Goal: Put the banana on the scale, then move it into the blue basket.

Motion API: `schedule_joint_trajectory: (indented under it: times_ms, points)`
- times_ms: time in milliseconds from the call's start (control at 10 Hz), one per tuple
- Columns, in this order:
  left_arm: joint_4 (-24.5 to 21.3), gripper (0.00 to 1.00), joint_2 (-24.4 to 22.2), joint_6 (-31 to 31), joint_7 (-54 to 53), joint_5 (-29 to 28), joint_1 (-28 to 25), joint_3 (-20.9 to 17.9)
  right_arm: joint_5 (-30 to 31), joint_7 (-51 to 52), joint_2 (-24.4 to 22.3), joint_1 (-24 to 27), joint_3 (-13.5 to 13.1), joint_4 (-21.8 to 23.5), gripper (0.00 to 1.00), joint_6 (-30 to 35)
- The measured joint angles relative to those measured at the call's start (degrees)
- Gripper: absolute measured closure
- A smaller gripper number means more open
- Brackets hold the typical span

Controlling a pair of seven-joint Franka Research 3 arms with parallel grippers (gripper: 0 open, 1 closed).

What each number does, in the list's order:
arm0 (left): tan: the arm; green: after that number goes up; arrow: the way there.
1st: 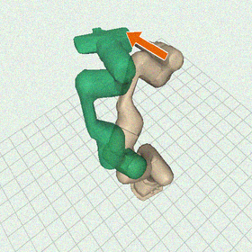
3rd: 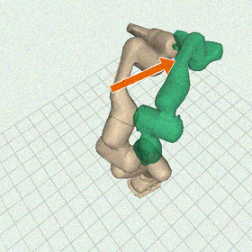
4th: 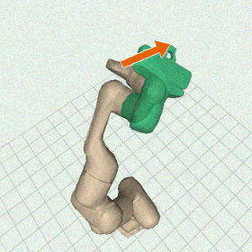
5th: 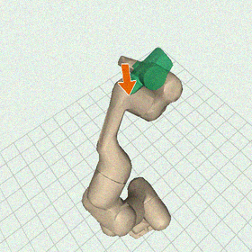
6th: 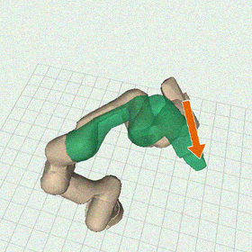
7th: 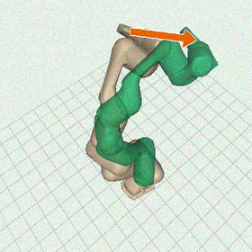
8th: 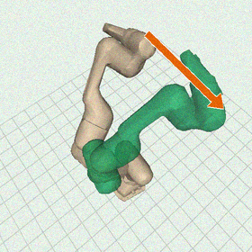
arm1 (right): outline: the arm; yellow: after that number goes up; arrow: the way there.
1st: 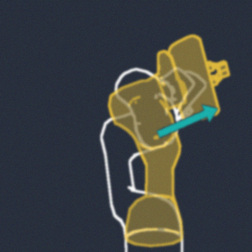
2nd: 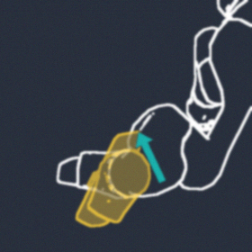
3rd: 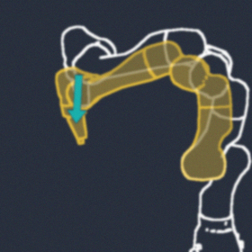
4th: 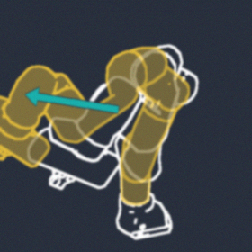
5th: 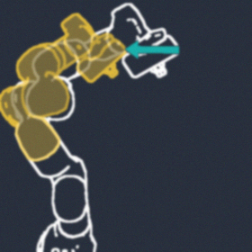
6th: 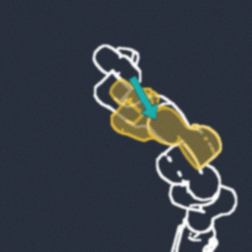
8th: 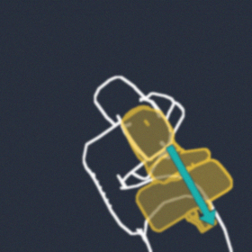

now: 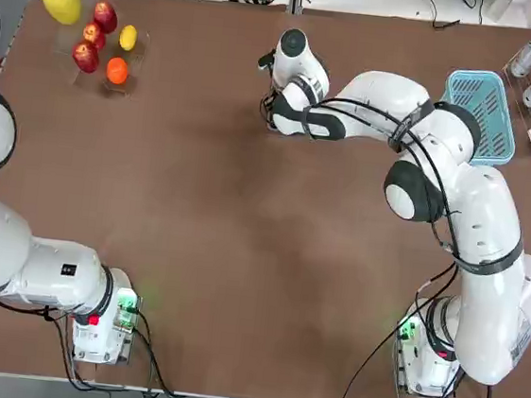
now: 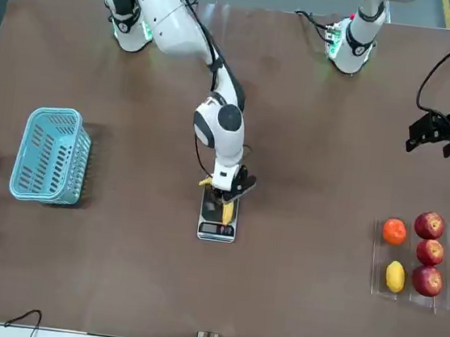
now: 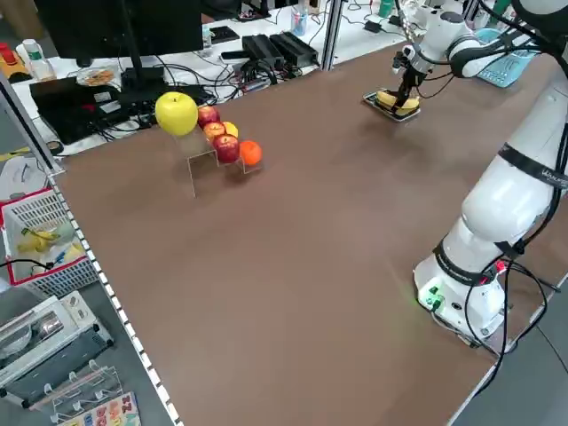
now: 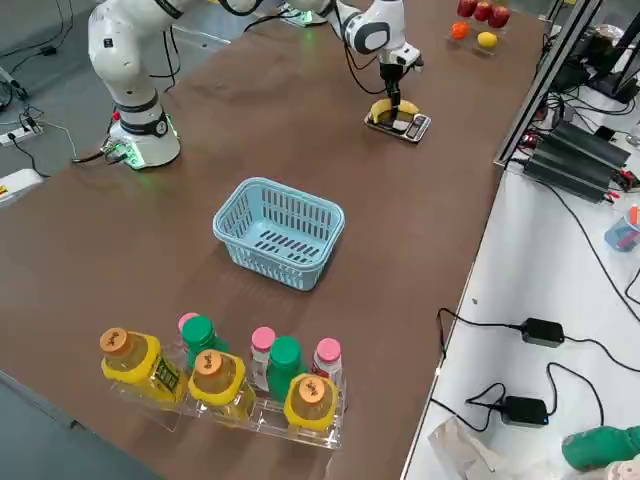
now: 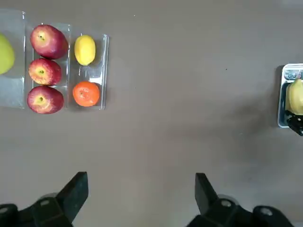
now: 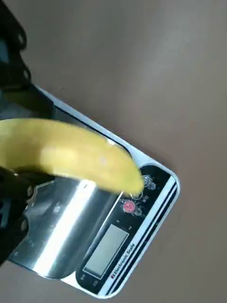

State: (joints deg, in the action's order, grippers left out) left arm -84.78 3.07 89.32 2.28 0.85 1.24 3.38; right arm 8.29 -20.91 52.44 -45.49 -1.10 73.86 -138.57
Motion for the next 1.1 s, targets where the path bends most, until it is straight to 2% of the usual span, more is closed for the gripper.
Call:
schedule_joint_trajectory:
  times_ms: [100, 300, 500, 600, 900, 1100]
  points:
    - [0.01, 0.0, 0.0, 0.0, 0.0, 0.0, -0.01, -0.02, -0.03, -2.19, -0.01, -0.01, 0.04, -0.25, 0.6, 0.0]
    - [0.04, 0.0, 0.0, 0.0, 0.0, 0.0, -0.01, -0.03, -0.03, -5.76, -0.07, 0.18, -0.17, -0.82, 0.7, 0.06]
    - [0.1, 0.0, 0.0, 0.0, 0.0, 0.0, -0.01, -0.04, -0.41, -6.64, -1.56, 1.18, -0.35, -1.6, 0.75, 2.58]
    - [0.28, 0.0, -0.01, 0.0, 0.0, 0.0, -0.02, -0.05, -0.71, -5.61, -3.26, 2.78, -0.44, -2.09, 0.75, 5.95]
    - [0.63, 0.0, -0.02, 0.0, 0.0, 0.0, -0.03, -0.06, -3.64, 12.31, -13.55, 12.14, -1.0, -2.28, 0.75, 21.36]
    - [0.67, 0.0, -0.02, 0.0, 0.0, 0.0, -0.08, -0.11, -4.18, 24.54, -22.0, 21.74, -1.1, 1.36, 0.75, 27.4]
